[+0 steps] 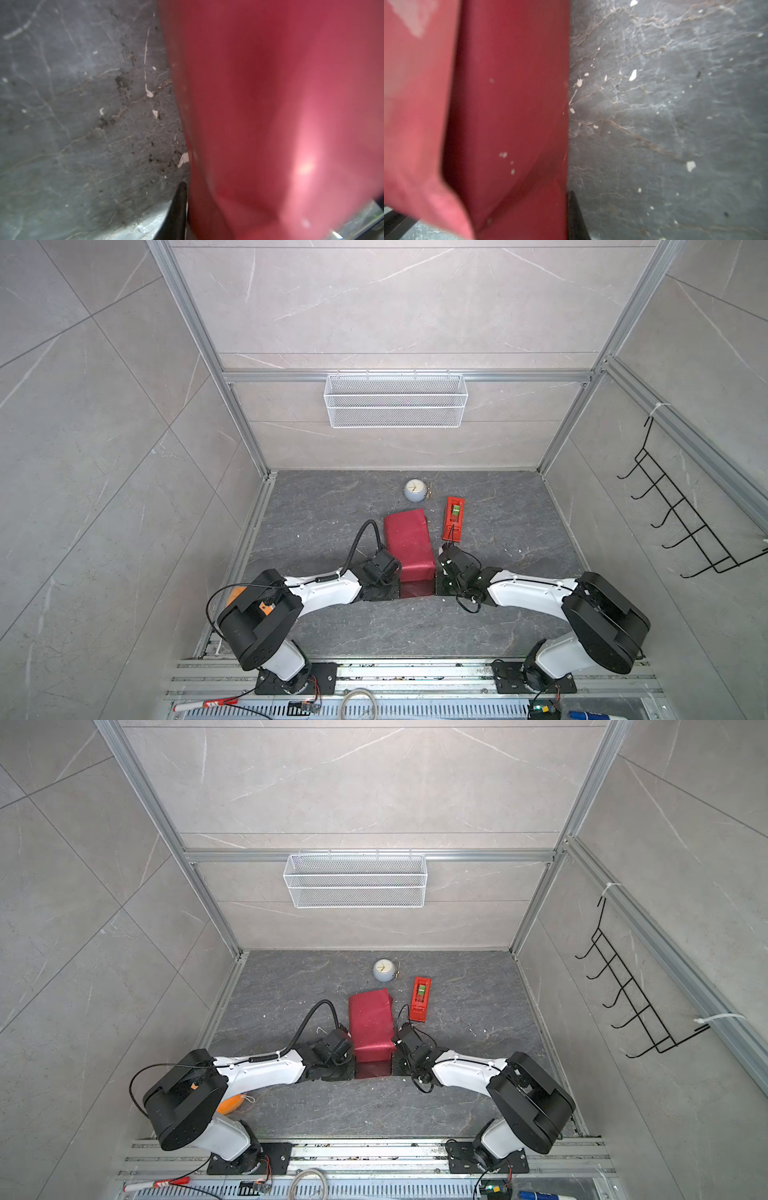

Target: Wrap the gift box in paper

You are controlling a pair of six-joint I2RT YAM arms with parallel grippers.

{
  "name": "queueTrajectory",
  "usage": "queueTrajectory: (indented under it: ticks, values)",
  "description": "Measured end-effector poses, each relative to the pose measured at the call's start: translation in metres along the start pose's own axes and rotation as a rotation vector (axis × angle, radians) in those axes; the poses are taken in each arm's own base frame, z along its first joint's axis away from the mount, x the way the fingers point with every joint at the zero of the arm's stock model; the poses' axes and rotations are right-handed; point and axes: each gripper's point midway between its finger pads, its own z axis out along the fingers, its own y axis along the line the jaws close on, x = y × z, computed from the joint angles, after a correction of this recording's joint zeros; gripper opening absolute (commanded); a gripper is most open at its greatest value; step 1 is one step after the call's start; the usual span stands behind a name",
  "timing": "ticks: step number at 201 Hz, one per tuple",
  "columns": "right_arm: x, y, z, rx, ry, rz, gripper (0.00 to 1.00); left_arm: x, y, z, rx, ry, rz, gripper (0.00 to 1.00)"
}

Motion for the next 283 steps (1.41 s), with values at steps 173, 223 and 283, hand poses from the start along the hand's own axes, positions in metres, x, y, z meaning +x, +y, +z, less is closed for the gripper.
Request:
queueTrajectory:
  ticks: [173,223,283]
  values:
    - [0.006,-0.007,-0.002,0.030,0.015,-0.005,0.13,-0.002,-0.001,0.002,-0.012,0.006,0.004,0.38]
    - [0.006,-0.007,-0.007,0.028,0.015,-0.024,0.39,-0.010,-0.005,-0.025,0.011,-0.046,0.036,0.66]
    - [0.003,0.001,-0.059,-0.047,-0.035,-0.067,0.55,-0.043,-0.019,-0.085,0.041,-0.246,0.287,0.87]
